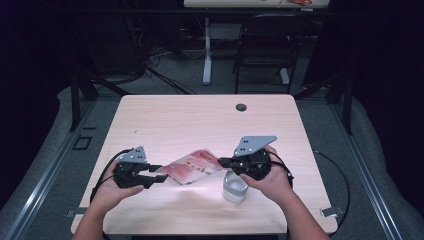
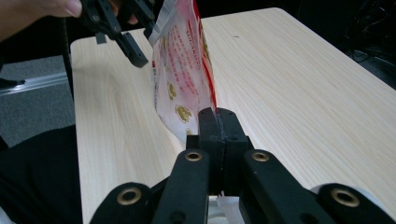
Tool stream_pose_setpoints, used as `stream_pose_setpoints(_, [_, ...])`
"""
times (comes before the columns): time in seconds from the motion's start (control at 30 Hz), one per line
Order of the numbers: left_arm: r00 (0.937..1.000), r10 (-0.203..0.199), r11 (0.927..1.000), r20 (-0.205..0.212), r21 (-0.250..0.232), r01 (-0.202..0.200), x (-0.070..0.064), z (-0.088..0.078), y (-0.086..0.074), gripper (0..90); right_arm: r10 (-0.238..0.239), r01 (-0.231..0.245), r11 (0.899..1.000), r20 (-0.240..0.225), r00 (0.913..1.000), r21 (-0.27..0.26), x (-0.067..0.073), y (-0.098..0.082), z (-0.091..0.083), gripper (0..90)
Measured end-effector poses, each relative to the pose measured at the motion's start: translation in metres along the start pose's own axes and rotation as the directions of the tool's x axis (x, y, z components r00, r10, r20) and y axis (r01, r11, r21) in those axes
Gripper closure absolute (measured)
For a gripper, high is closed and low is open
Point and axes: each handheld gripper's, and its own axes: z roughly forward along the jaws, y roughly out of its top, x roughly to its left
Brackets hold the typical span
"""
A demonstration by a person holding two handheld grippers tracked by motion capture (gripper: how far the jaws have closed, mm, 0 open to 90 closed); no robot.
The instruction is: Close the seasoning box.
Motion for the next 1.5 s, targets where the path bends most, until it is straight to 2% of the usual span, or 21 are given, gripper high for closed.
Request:
stream_pose_setpoints(0.2, [0.9998,0.013,0.9999,-0.011,0.009,-0.013,-0.002,0.0,0.001,61.0,0.001,-0.001,1.0,0.003,1.0,-0.002,0.0,0.001,0.001,90.0])
stream_pose_setpoints(0.4, [0.9994,0.028,0.9993,-0.022,0.023,-0.028,-0.003,0.003,0.001,70.5,0.002,-0.002,1.0,0.008,1.0,-0.008,-0.001,0.003,0.002,90.0])
stream_pose_setpoints(0.57, [0.9991,0.036,0.9986,-0.022,0.039,-0.035,-0.004,0.005,0.0,72.7,0.0,0.001,1.0,0.011,0.9999,-0.019,0.0,0.007,0.002,90.0])
stream_pose_setpoints(1.0, [0.9986,0.038,0.9976,-0.037,0.06,-0.036,-0.003,0.014,-0.002,74.5,0.012,-0.012,0.999,0.003,0.9999,-0.049,-0.001,0.011,0.007,90.0])
stream_pose_setpoints(1.5, [0.9984,0.03,0.9976,-0.048,0.064,-0.027,-0.003,0.02,-0.004,76.1,0.005,-0.004,0.998,0.008,1.0,-0.062,0.0,0.02,0.01,90.0])
